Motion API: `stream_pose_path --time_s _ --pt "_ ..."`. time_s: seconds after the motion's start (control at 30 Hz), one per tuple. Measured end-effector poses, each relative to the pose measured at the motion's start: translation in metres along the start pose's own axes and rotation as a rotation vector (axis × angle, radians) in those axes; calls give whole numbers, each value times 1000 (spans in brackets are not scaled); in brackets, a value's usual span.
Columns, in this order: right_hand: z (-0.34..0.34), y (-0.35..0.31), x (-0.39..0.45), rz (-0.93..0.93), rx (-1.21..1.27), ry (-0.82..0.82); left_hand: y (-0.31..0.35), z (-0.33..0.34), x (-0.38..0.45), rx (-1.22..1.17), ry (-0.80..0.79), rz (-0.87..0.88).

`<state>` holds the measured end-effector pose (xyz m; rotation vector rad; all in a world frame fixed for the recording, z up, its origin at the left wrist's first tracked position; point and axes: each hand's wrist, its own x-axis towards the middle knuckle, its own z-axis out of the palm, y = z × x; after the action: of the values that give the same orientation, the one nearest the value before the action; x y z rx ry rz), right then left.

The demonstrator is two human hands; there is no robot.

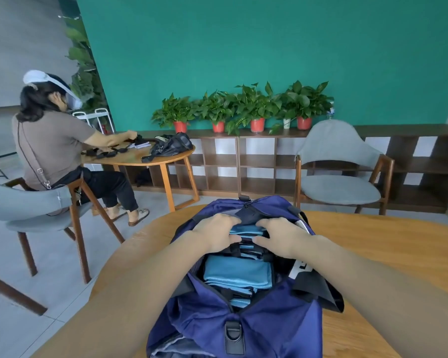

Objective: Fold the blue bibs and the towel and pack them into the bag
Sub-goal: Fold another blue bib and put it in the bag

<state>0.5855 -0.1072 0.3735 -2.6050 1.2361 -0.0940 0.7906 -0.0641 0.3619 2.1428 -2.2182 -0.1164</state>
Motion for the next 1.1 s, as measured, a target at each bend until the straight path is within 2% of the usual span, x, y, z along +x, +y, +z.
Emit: stream_pose_path --time_s 0.17,0.33,0.5,0.67,0.87,1.1 --pt "-23 -1 -54 -67 115 94 47 -33 -32 67 5 19" --pt "-49 37 -131 -67 158 233 121 -56 -44 92 99 69" --pt "-65 116 -232 115 122 281 243 -49 -37 71 116 153" --pt "-59 211 -342 347 104 310 397 -10 -42 30 99 360" --pt "-29 310 -475 616 130 320 562 54 -58 19 5 588" --pt "18 393 -601 879 208 300 708 136 -82 -76 -144 783"
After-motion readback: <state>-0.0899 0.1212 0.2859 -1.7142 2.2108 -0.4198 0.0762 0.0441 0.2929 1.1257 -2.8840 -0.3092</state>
